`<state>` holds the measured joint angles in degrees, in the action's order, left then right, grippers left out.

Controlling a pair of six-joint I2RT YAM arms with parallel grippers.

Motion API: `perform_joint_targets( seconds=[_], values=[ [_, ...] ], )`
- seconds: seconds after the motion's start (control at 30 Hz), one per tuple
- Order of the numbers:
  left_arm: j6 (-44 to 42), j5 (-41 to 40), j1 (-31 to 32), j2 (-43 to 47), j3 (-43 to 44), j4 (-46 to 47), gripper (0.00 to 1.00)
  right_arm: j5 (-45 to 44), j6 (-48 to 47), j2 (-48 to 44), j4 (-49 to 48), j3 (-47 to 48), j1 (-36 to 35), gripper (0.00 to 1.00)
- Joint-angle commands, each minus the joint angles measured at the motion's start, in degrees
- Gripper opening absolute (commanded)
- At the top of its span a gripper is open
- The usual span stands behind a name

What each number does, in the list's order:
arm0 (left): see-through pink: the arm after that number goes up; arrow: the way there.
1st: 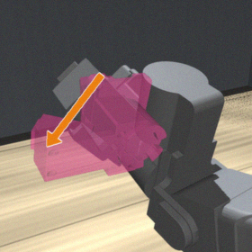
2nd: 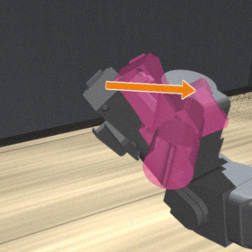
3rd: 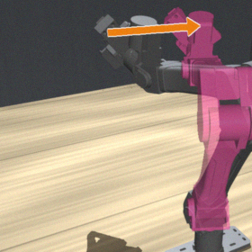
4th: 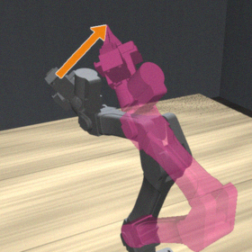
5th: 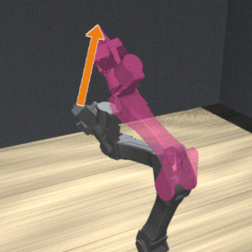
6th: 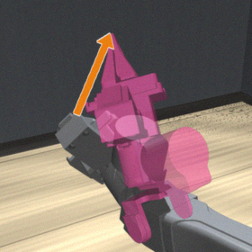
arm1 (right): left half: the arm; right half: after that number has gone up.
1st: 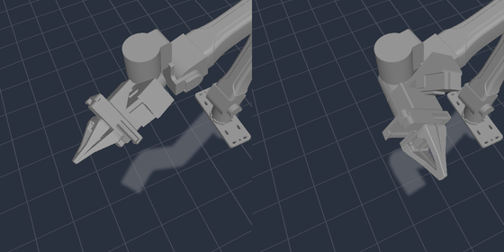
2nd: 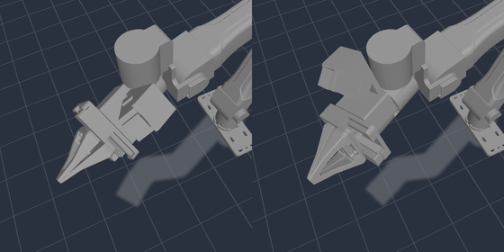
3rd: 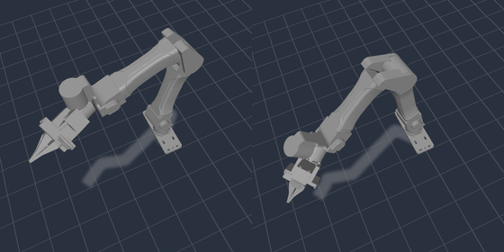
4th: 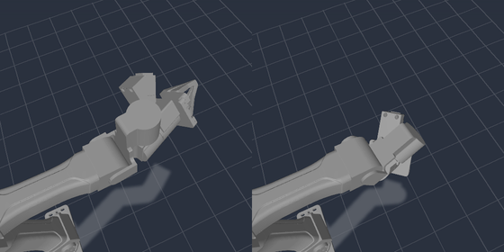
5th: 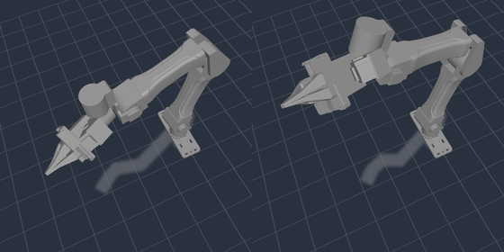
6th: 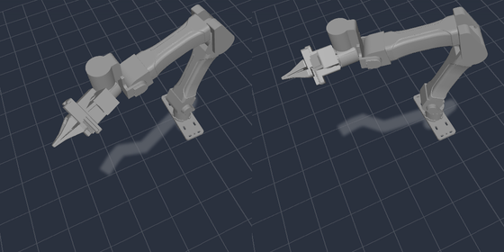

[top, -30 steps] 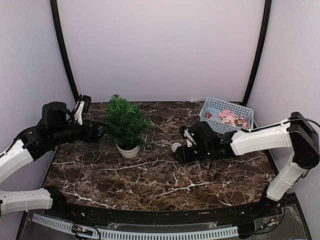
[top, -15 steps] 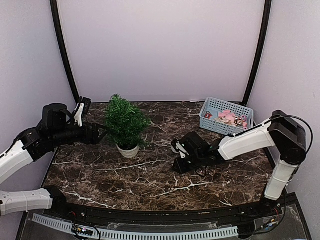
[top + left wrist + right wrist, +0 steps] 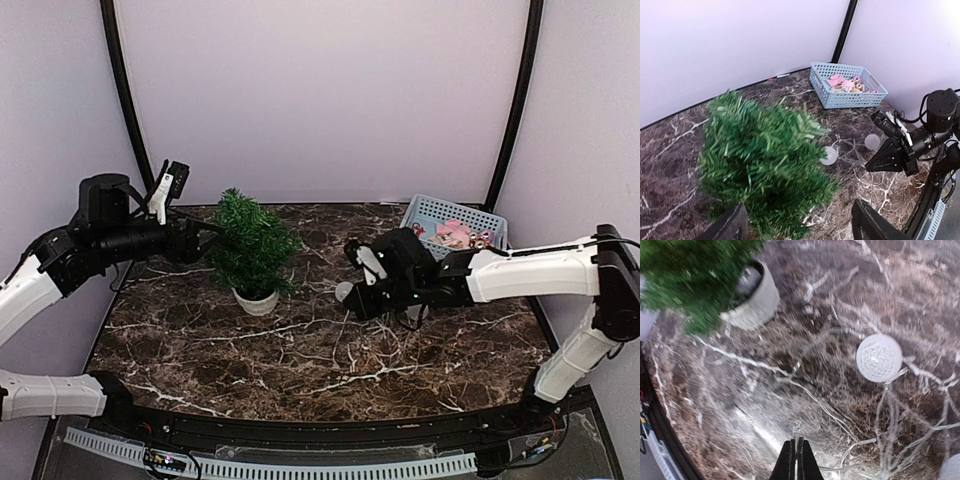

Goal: Decorate the small christmas tree

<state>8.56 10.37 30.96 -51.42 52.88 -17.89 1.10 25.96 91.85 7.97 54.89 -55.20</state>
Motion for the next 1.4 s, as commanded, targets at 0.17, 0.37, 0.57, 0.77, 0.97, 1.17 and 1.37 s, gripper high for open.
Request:
perform_joint_targets(
  seconds=[0.17, 0.37, 0.57, 0.77, 0.97, 1.17, 1.37],
  values=[
    [-8.1, 10.5, 4.1, -7.5, 9.4, 3.7, 0.69, -7.7, -4.1, -10.8, 2.9, 11.0, -0.2, 0.00],
    [-9.3, 5.3, 9.0, -14.5, 12.8, 4.4, 0.70, -17.4, -9.2, -12.3, 1.1, 16.5, -0.1, 0.00],
    [-4.6, 12.0, 10.0, -19.3, 14.1, 11.8, 0.70, -19.1, -13.1, -10.9, -2.0, 22.3, 0.5, 0.00],
    [-3.2, 13.9, 13.3, -25.9, 18.8, 16.4, 0.74, -15.6, -13.4, -11.1, -4.3, 24.2, 0.5, 0.00],
    [-1.6, 13.7, 15.5, -33.8, 25.3, 17.7, 0.78, -11.5, -11.7, -12.1, -7.6, 23.3, 0.5, 0.00],
    [-1.5, 14.6, 16.2, -39.0, 30.1, 17.2, 0.73, -8.8, -11.3, -13.3, -9.0, 22.4, 0.5, 0.00],
    [-1.8, 14.7, 16.7, -40.1, 31.7, 16.9, 0.19, -9.5, -11.1, -14.2, -9.7, 20.7, 0.5, 0.00]
  ],
)
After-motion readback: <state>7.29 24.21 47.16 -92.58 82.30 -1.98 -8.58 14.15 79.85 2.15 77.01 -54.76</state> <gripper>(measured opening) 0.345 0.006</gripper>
